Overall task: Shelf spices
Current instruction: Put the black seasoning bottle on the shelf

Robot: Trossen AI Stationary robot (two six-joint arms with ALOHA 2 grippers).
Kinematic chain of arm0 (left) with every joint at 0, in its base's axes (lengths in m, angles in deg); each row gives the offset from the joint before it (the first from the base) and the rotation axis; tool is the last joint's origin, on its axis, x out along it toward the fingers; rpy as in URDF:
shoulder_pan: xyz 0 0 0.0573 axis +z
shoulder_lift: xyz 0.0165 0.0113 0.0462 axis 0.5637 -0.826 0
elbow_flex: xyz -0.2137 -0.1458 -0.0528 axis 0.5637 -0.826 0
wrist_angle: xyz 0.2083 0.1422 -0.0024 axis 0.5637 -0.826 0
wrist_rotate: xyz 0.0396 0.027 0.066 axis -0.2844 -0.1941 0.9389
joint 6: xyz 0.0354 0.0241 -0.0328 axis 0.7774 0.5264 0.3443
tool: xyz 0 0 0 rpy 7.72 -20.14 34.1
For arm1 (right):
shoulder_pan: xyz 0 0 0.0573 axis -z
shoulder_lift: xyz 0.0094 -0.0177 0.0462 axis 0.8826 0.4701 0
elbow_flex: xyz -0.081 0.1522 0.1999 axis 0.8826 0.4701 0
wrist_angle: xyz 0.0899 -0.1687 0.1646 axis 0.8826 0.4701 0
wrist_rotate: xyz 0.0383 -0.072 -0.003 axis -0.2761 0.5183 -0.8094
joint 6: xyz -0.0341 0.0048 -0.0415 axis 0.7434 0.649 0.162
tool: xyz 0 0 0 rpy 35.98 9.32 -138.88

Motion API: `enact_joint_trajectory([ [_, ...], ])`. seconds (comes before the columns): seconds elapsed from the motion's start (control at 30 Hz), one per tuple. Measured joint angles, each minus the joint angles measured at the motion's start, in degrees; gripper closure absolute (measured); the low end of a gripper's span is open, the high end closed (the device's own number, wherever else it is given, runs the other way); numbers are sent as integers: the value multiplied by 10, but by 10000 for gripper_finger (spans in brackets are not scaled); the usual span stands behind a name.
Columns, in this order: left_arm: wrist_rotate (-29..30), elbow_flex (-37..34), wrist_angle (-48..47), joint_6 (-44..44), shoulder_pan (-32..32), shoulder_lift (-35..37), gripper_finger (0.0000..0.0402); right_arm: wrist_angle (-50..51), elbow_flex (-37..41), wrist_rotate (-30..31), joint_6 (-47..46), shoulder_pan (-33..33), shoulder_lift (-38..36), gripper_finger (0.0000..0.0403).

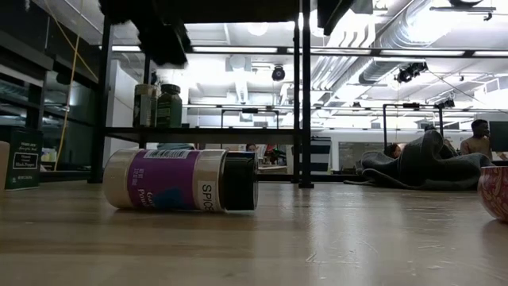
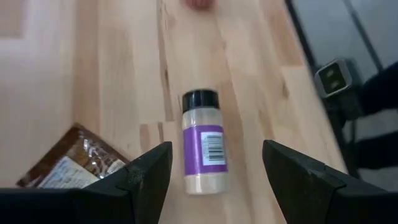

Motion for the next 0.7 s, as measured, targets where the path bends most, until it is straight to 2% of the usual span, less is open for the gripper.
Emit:
enact_joint_trajectory([
  [0.2,-46,29,3,11,-11,-92,154,-1,0,14,0,-7,0,100],
  [0.33,-42,32,5,25,-36,-134,154,-6,0,15,0,-7,0,100],
  [0.53,27,32,7,-17,-59,-181,154,-13,0,31,2,-7,0,100],
  [0.7,91,32,15,-56,-68,-189,154,-19,0,32,0,-7,0,100],
])
